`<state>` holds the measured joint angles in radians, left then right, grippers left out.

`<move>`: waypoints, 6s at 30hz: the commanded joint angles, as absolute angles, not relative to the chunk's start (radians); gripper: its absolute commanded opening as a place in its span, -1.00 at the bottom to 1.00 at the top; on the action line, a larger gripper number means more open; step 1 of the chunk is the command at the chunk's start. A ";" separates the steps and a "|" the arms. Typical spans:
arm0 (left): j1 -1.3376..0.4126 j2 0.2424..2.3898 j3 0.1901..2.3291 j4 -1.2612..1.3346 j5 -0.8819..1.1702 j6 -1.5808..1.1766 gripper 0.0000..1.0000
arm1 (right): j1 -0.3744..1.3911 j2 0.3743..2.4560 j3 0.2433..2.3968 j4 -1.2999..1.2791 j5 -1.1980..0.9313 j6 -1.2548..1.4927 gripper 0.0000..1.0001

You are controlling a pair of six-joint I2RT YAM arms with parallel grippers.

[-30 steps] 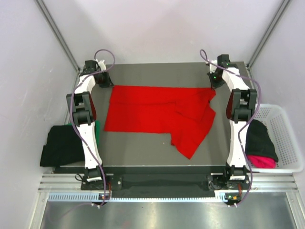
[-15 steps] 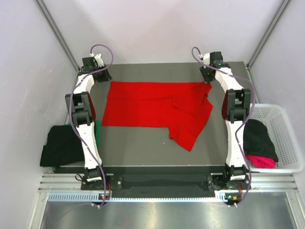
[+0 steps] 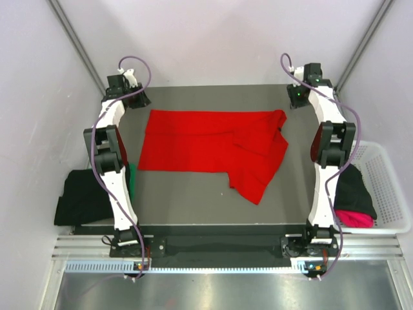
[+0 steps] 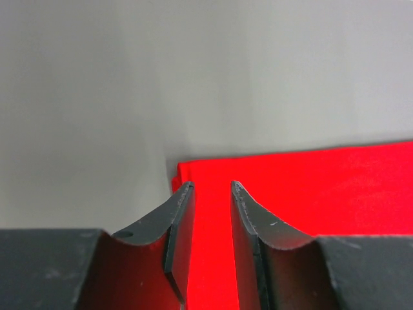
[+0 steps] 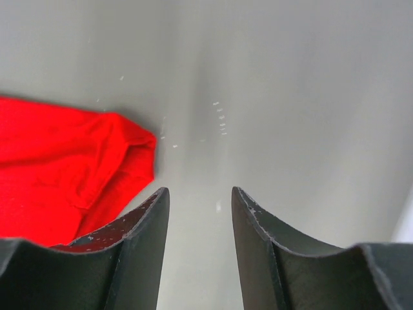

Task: Fold and stack the t-shirts
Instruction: Fold the tshirt

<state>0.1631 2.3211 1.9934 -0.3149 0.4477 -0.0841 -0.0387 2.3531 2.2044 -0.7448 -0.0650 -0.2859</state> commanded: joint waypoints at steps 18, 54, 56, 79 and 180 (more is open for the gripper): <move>0.167 2.473 2.157 -0.377 0.483 -0.138 -0.27 | -0.035 2.552 2.333 -0.885 -0.275 -0.244 -0.29; 0.149 2.435 2.132 -0.307 0.500 -0.227 -0.23 | -0.051 2.364 2.143 -0.692 0.100 -0.291 -0.14; 0.147 2.372 2.106 -0.292 0.489 -0.212 -0.21 | -0.052 2.235 2.027 -0.623 0.106 -0.301 -0.12; -0.092 1.934 1.503 -0.586 0.611 0.075 -0.42 | 0.176 1.700 1.302 -0.673 -0.360 -0.827 -0.28; -0.040 1.799 1.420 -0.790 0.373 0.210 -0.12 | 0.822 1.290 0.652 -0.532 -0.216 -0.842 -0.27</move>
